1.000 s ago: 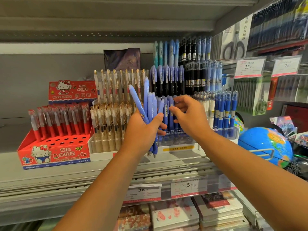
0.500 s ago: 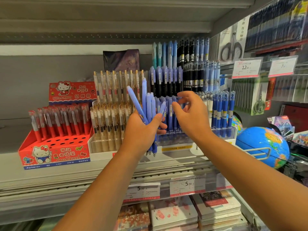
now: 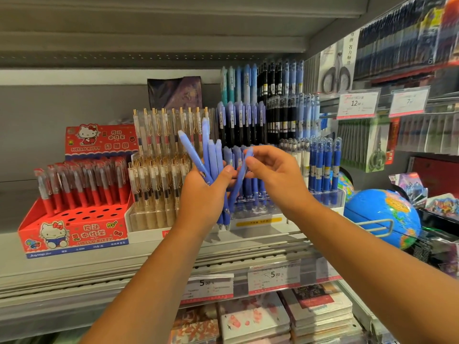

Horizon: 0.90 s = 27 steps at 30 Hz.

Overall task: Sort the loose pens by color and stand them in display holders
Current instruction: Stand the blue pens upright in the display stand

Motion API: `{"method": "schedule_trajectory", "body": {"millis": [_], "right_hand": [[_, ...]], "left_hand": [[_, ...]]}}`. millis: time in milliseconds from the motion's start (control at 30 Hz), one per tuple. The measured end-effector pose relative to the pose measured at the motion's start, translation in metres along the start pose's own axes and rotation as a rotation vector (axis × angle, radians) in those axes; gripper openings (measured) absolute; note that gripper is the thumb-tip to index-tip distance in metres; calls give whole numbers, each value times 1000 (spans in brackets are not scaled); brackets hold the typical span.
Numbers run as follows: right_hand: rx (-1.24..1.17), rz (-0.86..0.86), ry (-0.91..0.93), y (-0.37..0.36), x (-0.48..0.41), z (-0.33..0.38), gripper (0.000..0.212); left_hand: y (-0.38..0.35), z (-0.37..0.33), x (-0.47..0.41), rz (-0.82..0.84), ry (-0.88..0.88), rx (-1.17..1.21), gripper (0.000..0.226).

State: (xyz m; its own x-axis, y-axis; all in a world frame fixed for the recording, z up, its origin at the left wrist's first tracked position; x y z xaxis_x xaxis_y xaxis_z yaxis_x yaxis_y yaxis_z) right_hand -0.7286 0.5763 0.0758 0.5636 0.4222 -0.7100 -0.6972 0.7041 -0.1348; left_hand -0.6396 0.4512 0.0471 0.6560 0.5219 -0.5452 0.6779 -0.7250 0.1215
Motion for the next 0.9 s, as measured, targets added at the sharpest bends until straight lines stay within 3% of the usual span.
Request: {"method": "schedule_trajectory", "body": {"millis": [133, 367, 667, 900], "right_hand": [[-71, -156, 71, 20, -3, 12, 16], [98, -412, 238, 55, -10, 26, 18], [283, -342, 266, 47, -11, 23, 21], [445, -279, 117, 41, -13, 4, 19]], "left_hand": [[-1, 0, 1, 11, 13, 54, 23], [-3, 3, 0, 47, 20, -64, 18], [-5, 1, 1, 57, 38, -138, 33], [-10, -1, 3, 91, 29, -134, 34]]}}
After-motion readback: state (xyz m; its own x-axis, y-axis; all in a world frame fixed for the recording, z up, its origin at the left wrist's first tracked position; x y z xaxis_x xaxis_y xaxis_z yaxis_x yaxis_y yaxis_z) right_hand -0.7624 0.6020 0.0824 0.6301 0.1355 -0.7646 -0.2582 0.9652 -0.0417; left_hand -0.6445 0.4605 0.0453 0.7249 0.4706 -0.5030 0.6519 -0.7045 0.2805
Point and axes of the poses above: each hand's wrist, its own x-axis away from the middle knuckle, its own y-axis out of the back of the hand, z = x × y, the point moved 10 cm from there along -x, towards the middle knuckle, and after that the axes turned 14 degrees about -x, right-handed, at the moved point
